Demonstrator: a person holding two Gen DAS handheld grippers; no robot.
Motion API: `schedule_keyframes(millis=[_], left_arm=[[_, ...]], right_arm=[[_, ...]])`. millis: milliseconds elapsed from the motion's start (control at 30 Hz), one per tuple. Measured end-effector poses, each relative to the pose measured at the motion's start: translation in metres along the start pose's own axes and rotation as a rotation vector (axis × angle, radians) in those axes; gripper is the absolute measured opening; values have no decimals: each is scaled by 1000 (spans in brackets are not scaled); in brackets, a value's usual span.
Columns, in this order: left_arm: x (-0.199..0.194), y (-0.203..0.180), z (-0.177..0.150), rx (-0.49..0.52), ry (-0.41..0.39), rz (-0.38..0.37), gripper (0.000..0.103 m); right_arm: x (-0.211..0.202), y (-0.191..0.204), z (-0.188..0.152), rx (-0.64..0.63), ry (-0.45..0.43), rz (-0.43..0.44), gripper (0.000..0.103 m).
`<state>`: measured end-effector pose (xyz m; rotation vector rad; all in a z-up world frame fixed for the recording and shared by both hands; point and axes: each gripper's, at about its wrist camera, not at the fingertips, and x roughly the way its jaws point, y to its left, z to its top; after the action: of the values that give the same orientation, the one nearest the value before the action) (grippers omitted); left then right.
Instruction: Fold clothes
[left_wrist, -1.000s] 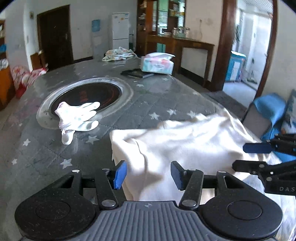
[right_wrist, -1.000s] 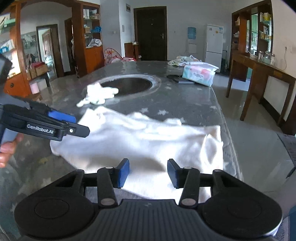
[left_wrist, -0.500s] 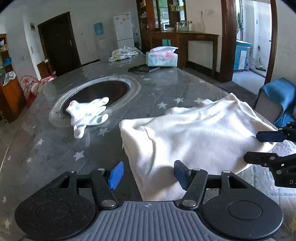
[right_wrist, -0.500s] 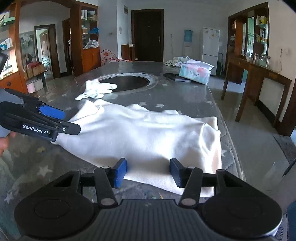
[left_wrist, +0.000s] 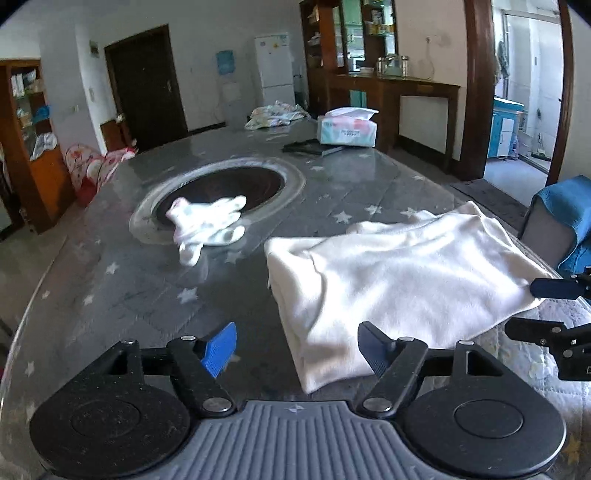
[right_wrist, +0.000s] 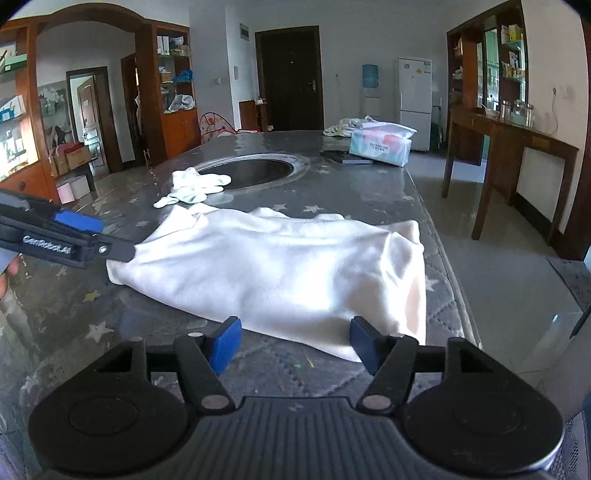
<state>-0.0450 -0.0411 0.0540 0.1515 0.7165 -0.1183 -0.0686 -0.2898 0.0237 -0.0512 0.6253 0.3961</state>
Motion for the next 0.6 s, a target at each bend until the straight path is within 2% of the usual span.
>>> schedule_keyframes(millis=[300, 600], left_arm=[[-7, 9, -14, -60, 54, 8, 89], [-4, 11, -31, -55, 116, 19, 100]], right_arm=[[-8, 1, -4, -23, 10, 2, 85], [-13, 6, -2, -28, 5, -40, 103]])
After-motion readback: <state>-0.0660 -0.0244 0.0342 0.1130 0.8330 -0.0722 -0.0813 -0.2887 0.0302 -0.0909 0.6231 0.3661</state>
